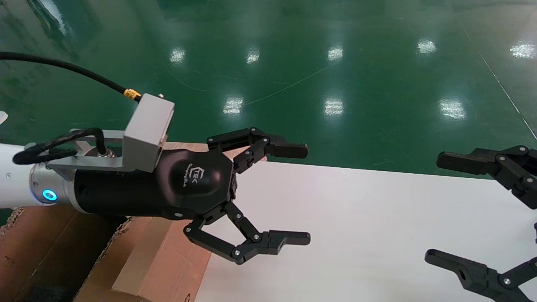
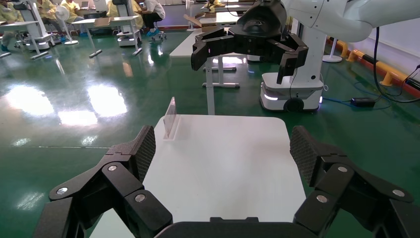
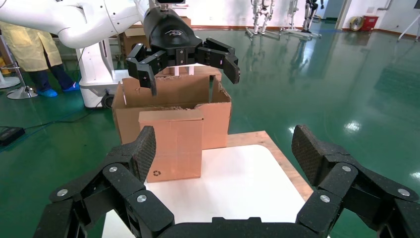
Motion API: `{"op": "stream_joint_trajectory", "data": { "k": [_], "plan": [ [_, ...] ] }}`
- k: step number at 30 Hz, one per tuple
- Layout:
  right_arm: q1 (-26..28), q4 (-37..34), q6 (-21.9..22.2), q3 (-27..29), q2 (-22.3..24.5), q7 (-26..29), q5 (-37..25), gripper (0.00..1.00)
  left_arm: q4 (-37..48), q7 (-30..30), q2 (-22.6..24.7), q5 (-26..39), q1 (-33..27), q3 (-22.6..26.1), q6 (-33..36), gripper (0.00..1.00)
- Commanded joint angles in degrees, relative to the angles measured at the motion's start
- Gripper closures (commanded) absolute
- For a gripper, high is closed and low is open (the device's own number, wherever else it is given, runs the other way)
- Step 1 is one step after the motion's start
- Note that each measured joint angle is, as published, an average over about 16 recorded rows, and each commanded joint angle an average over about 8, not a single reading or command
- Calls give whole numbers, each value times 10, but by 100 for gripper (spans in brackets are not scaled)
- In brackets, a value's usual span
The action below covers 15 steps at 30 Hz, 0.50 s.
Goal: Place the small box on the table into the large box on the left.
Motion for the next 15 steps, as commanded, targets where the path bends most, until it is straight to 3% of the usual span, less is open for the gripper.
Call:
{"op": "stream_joint_trajectory", "data": {
  "k": [1,13,14,15],
  "plan": [
    [0,0,0,0,0,0,0,0,0,0,0,0,0,0,0,0],
    [0,0,0,0,0,0,0,0,0,0,0,0,0,0,0,0],
    [0,0,0,0,0,0,0,5,0,0,0,0,0,0,0,0],
    [0,0,0,0,0,0,0,17,0,0,0,0,0,0,0,0]
  ]
}}
